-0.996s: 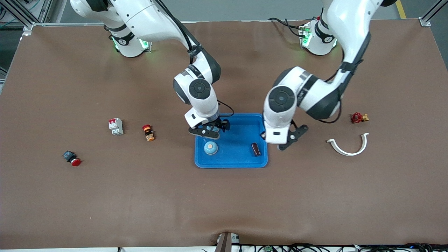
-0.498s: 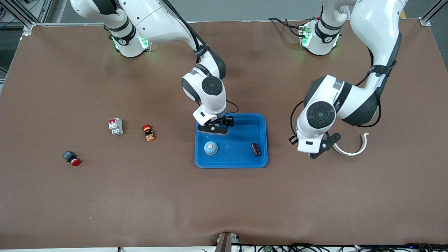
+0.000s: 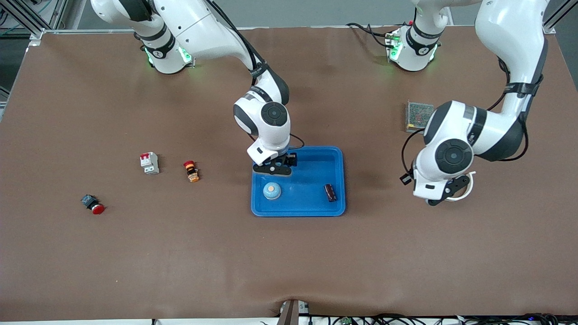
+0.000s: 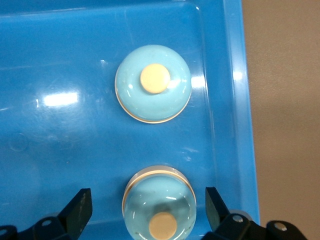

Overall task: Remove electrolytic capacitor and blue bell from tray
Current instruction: 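Carry the capacitor toward the white clip while the right gripper grasps the bell, then lower the capacitor inside the white clip arc and open the left gripper, then carry the bell with the right gripper while the left gripper reaches the tray, then grasp the second capacitor with the left gripper and lift it toward the clip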

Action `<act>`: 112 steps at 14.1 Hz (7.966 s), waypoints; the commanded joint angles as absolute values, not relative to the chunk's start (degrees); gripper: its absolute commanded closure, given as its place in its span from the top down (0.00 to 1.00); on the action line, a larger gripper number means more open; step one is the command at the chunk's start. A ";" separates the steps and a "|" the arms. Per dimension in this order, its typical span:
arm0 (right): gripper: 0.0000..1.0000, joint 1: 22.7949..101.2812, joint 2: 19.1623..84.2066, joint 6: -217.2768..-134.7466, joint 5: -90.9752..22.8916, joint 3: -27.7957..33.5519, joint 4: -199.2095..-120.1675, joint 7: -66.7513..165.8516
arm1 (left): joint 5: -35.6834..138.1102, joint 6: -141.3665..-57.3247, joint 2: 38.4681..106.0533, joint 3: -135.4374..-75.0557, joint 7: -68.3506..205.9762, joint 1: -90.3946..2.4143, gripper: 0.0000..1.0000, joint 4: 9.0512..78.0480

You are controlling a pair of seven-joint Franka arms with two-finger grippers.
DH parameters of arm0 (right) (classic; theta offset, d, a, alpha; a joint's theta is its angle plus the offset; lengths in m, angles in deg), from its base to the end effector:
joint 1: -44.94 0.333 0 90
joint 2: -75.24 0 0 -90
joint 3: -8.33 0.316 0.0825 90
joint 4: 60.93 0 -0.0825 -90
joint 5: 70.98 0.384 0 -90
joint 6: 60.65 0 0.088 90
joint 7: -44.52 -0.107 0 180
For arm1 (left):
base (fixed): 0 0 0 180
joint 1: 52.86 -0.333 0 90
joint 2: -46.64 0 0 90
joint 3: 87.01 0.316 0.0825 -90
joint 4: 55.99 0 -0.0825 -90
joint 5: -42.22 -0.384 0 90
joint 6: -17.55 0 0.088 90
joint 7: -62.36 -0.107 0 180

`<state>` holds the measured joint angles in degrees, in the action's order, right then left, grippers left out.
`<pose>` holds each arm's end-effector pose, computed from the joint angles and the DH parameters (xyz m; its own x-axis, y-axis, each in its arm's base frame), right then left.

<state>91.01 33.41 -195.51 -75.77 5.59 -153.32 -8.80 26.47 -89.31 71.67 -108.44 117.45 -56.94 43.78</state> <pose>0.5029 0.4786 0.1993 0.9918 -0.1009 0.0783 -0.1049 -0.9933 0.0482 0.6062 -0.1483 0.3201 0.8406 0.5330 -0.0960 0.4936 -0.8269 -0.2694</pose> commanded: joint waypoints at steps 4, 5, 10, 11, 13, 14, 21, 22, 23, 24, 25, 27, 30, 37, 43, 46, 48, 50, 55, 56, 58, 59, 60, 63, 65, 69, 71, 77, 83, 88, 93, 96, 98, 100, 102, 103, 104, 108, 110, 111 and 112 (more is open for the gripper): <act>1.00 90.64 32.43 -194.95 -76.87 5.78 -152.25 -9.71 | 26.40 -92.83 69.05 -111.87 108.08 -67.26 0.00 50.61; 1.00 90.64 32.52 -194.95 -76.69 5.78 -152.25 -9.80 | 26.40 -93.88 69.05 -112.58 106.50 -69.19 0.00 51.58; 0.75 90.91 32.52 -195.13 -76.69 5.78 -152.34 -9.89 | 25.97 -99.94 69.58 -112.76 101.21 -73.43 0.00 55.80; 0.68 90.99 32.52 -195.13 -76.69 5.78 -152.34 -9.97 | 25.70 -101.52 69.84 -112.76 101.04 -74.13 0.00 56.59; 0.61 91.17 32.52 -195.13 -76.69 5.78 -152.34 -9.97 | 25.61 -103.46 70.19 -112.67 100.07 -74.75 0.00 57.65; 0.59 91.26 32.52 -195.21 -76.69 5.78 -152.34 -9.97 | 25.61 -103.91 70.45 -112.67 99.55 -74.84 0.00 57.92; 0.00 91.26 32.52 -195.57 -76.60 5.78 -152.42 -10.06 | 23.25 -105.93 72.92 -112.58 99.36 -77.12 0.00 58.18; 0.00 91.26 32.52 -195.57 -76.51 5.78 -152.42 -10.06 | 22.80 -106.02 73.35 -112.58 99.36 -77.30 0.00 58.18; 0.00 91.26 32.52 -195.57 -76.51 5.78 -152.42 -10.58 | 22.62 -106.89 73.79 -112.58 99.36 -77.30 0.00 58.18; 0.00 91.17 32.52 -195.57 -76.51 5.78 -152.42 -11.11 | 22.62 -107.77 74.41 -112.50 99.36 -77.39 0.00 58.18; 0.00 91.26 32.52 -195.57 -76.51 5.78 -152.42 -11.29 | 22.27 -108.21 74.93 -112.50 99.36 -77.47 0.00 58.18; 0.00 91.08 32.61 -195.39 -76.51 5.78 -152.42 -11.29 | 20.61 -109.01 75.81 -112.41 99.45 -78.09 0.00 58.18; 0.00 90.82 33.05 -195.04 -76.51 5.87 -152.07 -10.77 | 19.38 -109.97 76.96 -112.41 99.45 -78.53 0.00 58.10; 0.00 90.29 33.75 -190.13 -76.51 5.87 -150.85 -9.71 | 18.32 -110.33 77.84 -112.41 99.89 -78.79 1.00 57.39; 0.00 89.24 36.21 -185.91 -76.34 5.95 -150.40 -6.29 | 19.28 -101.13 73.01 -116.26 100.59 -78.26 1.00 53.63; 0.00 87.92 37.88 -183.18 -76.34 5.87 -150.14 -4.01 | 19.37 -93.47 73.01 -120.31 101.38 -78.26 1.00 48.09; 0.00 86.78 39.11 -180.81 -76.34 5.87 -150.14 -1.11 | 19.46 -92.93 73.27 -122.59 103.31 -78.00 1.00 46.32; 0.00 85.11 40.69 -178.70 -76.25 5.87 -150.58 2.66 | 19.46 -92.92 73.88 -124.62 104.98 -77.65 1.00 44.74; 0.00 81.25 43.33 -177.99 -76.34 5.78 -153.12 10.14 | 22.01 -93.01 76.61 -124.89 110.08 -71.24 1.00 39.64; 0.00 80.46 44.20 -178.16 -76.34 5.78 -154.00 11.63 | 22.01 -92.93 76.87 -124.89 110.70 -70.36 1.00 39.03; 0.00 78.96 46.22 -178.60 -76.34 5.87 -156.37 13.75 | 22.09 -93.01 77.57 -124.89 112.62 -68.69 1.00 37.97; 0.00 78.26 47.02 -178.52 -76.34 5.78 -157.16 14.54 | 22.09 -93.01 78.01 -124.89 114.29 -67.29 1.00 37.53; 0.00 77.73 47.89 -178.52 -76.34 5.78 -158.04 15.50 | 22.01 -93.01 78.89 -124.89 116.31 -65.63 1.00 36.75; 0.00 75.36 51.32 -178.25 -76.34 5.78 -161.03 19.02 | 21.57 -93.10 82.31 -124.89 122.81 -60.70 1.00 34.72; 0.00 73.69 53.87 -177.99 -76.34 5.78 -163.05 20.78 | 21.22 -93.71 84.16 -124.54 125.54 -57.97 1.00 33.32; 0.00 71.31 58.18 -178.95 -76.42 5.69 -167.88 23.24 | 21.22 -96.87 87.33 -122.61 131.52 -53.32 1.00 30.94; 0.00 69.91 60.37 -179.92 -76.51 5.69 -170.43 25.69 | 21.30 -99.24 87.86 -120.77 133.11 -51.12 0.97 30.76; 0.00 65.08 65.12 -186.24 -76.51 5.69 -179.30 32.20 | 21.30 -104.61 93.21 -116.03 139.87 -44.09 0.78 26.55; 0.00 62.96 68.02 -196.08 -77.04 5.52 -189.67 35.20 | 21.48 -109.71 97.26 -109.60 143.84 -36.52 0.70 24.35; 0.00 62.08 70.57 -207.85 -77.04 5.43 -201.62 35.20 | 21.22 -110.33 98.49 -109.25 143.31 -35.90 0.49 24.52; 0.00 61.38 74.18 -211.56 -77.13 5.43 -209.10 35.20 | 21.04 -109.54 97.01 -109.33 143.13 -35.46 0.00 24.43; 0.00 60.50 74.97 -211.91 -77.21 5.43 -210.34 35.20 | 20.95 -106.57 93.58 -109.42 142.96 -36.16 0.00 24.43; 0.00 59.27 75.15 -212.87 -78.35 5.43 -211.04 35.20 | 20.86 -103.75 90.78 -109.42 141.48 -37.21 0.00 24.61; 0.00 58.65 75.15 -214.02 -78.97 5.43 -211.92 35.29 | 20.95 -99.36 88.57 -109.42 137.62 -39.14 0.00 24.87; 0.00 57.69 75.32 -214.20 -80.46 5.43 -212.28 35.29 | 21.56 -97.41 86.20 -109.95 134.88 -41.95 0.00 26.09; 0.00 56.81 75.41 -214.46 -81.42 5.43 -212.45 35.29 | 21.74 -97.32 84.62 -110.12 133.31 -43.79 0.00 28.10; 0.00 55.85 75.85 -214.72 -82.13 5.51 -213.15 35.29 | 21.83 -97.41 83.13 -110.30 130.85 -45.55 0.00 29.95; 0.00 52.60 78.13 -214.90 -82.84 5.51 -215.00 39.49 | 21.83 -97.41 80.92 -115.38 123.99 -56.70 0.00 35.58; 0.00 47.60 78.66 -215.16 -82.84 5.60 -215.09 46.50 | 21.83 -97.49 81.00 -118.20 120.56 -62.86 0.00 37.61; 0.00 44.79 78.93 -215.08 -82.84 5.60 -215.09 50.54 | 21.74 -98.02 81.09 -118.38 119.33 -64.62 0.00 38.75; 0.00 41.89 79.62 -214.99 -82.84 5.60 -215.18 54.76 | 21.48 -98.28 81.44 -118.39 118.88 -65.25 0.00 39.54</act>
